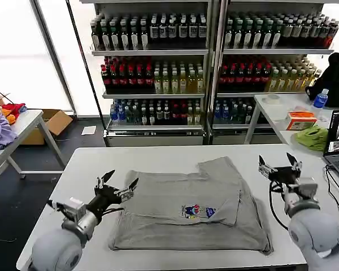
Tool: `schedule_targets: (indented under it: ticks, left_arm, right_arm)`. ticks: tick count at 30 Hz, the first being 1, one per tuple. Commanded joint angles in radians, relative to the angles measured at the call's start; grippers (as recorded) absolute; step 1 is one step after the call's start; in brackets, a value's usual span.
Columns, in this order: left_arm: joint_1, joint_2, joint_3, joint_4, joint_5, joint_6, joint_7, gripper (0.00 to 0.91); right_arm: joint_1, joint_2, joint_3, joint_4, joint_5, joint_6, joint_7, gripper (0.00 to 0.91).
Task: Fold and organize the clothes.
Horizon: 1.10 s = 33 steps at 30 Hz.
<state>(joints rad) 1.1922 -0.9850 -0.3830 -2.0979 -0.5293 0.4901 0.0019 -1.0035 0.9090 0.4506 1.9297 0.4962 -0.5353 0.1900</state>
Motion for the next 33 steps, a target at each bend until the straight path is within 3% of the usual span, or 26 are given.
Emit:
schedule_targets:
  ticks: [1,7,11,16,33]
  left_arm:
    - [-0.377,0.028,0.19,0.373,-0.123,0.001,0.083,0.907]
    - [-0.46,0.002,0.25,0.502,-0.115,0.0,0.089,0.907]
    - [-0.491,-0.031,0.269,0.578,-0.079,0.001,0.09,0.907]
    - [-0.505,-0.05,0.279,0.618,-0.059,0.011,0.09,0.907]
    - [-0.478,-0.064,0.261,0.639,-0.014,0.065,0.043,0.907]
  right_arm:
    - [0.293,-0.038,-0.218,-0.287,-0.018,-0.02,-0.134,0.907]
    - [0.37,0.034,-0.261,-0.457,-0.016,0.006,-0.14,0.907]
    - [0.407,0.135,-0.256,-0.549,-0.028,0.002,-0.095,0.907]
    - [0.428,0.229,-0.237,-0.632,-0.049,0.025,-0.087,0.907]
    - [0.425,0.314,-0.24,-0.715,-0.099,0.042,-0.081,0.907]
